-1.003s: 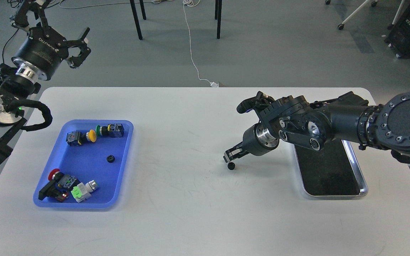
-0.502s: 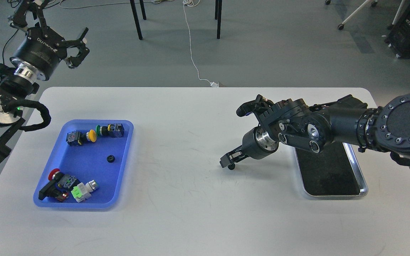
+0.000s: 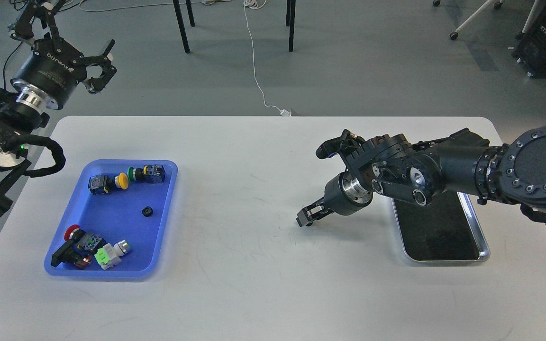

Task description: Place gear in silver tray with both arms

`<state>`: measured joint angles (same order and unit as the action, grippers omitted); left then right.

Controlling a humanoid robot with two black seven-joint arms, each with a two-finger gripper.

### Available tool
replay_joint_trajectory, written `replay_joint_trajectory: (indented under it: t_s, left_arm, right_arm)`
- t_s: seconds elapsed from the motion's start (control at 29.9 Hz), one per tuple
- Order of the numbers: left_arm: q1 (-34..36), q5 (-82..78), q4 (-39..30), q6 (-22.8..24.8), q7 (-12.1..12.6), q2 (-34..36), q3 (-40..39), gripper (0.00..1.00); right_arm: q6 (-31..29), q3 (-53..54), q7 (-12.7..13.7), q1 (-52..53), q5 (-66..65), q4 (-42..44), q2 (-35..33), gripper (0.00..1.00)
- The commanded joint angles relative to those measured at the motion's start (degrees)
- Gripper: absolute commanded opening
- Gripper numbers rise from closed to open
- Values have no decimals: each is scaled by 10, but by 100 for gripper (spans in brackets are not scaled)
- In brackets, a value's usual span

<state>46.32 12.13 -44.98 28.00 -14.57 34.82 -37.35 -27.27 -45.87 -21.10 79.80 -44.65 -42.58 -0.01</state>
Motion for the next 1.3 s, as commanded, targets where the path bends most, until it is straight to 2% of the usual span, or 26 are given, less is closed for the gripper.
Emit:
replay_joint_trajectory:
  t_s: [0.0, 0.17, 0.47, 0.54, 0.64, 1.04, 1.27]
  left_arm:
    - [-4, 0, 1, 0, -1, 0, -1, 98]
    - [-7, 0, 0, 0, -1, 0, -1, 98]
    - [-6, 0, 0, 0, -1, -1, -3, 98]
    - [-6, 0, 0, 0, -1, -1, -3, 98]
    - [-7, 0, 1, 0, -1, 0, -3, 98]
    - [-6, 0, 1, 0, 0, 1, -3, 98]
    - [-4, 0, 1, 0, 1, 8, -3, 98]
  right_arm:
    - [-3, -2, 0, -1, 0, 0, 0, 41]
    - [-7, -2, 0, -1, -1, 0, 0, 40]
    - [-7, -3, 0, 0, -1, 0, 0, 26]
    - [-7, -3, 0, -1, -2, 0, 0, 20]
    - [-7, -3, 0, -1, -4, 0, 0, 18]
    - [-7, -12, 0, 13, 0, -11, 0, 18]
    - [-7, 24, 1, 83, 0, -58, 0, 18]
